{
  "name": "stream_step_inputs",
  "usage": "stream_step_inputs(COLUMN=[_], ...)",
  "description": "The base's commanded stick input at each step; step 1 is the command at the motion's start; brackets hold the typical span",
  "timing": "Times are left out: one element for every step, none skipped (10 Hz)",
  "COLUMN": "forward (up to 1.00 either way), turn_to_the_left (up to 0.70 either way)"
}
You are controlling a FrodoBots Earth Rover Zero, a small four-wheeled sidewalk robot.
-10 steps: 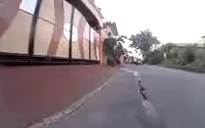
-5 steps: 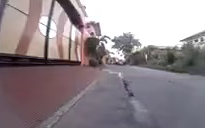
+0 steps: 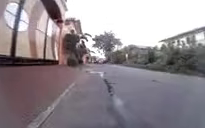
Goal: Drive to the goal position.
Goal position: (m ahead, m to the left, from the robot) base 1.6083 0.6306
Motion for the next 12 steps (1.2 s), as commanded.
stream_step_inputs(forward=[1.0, 1.0, 1.0, 1.0, 1.0, 1.0, 1.0, 1.0, 1.0, 1.0, 1.0, 1.0], turn_to_the_left=[0.0, 0.0, 0.0, 0.0, 0.0, 0.0, 0.0, 0.0, 0.0, 0.0, 0.0, 0.0])
